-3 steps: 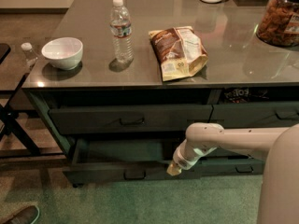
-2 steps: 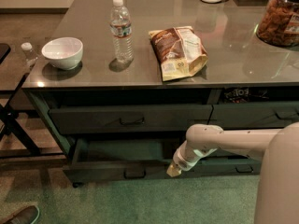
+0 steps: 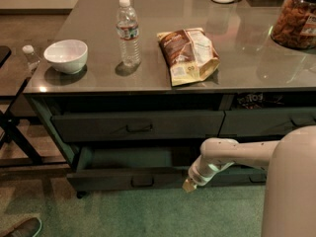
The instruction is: Close middle drawer
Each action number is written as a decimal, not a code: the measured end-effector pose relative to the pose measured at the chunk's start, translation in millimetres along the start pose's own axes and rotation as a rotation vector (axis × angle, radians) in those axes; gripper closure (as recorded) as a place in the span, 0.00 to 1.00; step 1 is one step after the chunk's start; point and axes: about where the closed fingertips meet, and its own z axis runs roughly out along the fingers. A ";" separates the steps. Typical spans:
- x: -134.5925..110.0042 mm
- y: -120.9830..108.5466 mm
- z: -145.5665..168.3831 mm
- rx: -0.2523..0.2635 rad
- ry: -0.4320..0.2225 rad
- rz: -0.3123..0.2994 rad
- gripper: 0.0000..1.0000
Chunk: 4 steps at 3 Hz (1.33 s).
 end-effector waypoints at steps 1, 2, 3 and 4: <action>-3.4 -10.6 -5.7 0.039 -0.009 0.005 1.00; -22.9 -36.0 -13.9 0.104 -0.034 -0.001 1.00; -27.3 -38.7 -9.7 0.103 -0.038 0.002 1.00; -48.3 -63.3 -7.9 0.139 -0.071 0.023 1.00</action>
Offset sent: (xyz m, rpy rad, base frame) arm 0.1059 -0.0121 0.0322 -0.0648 -0.2229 -0.0706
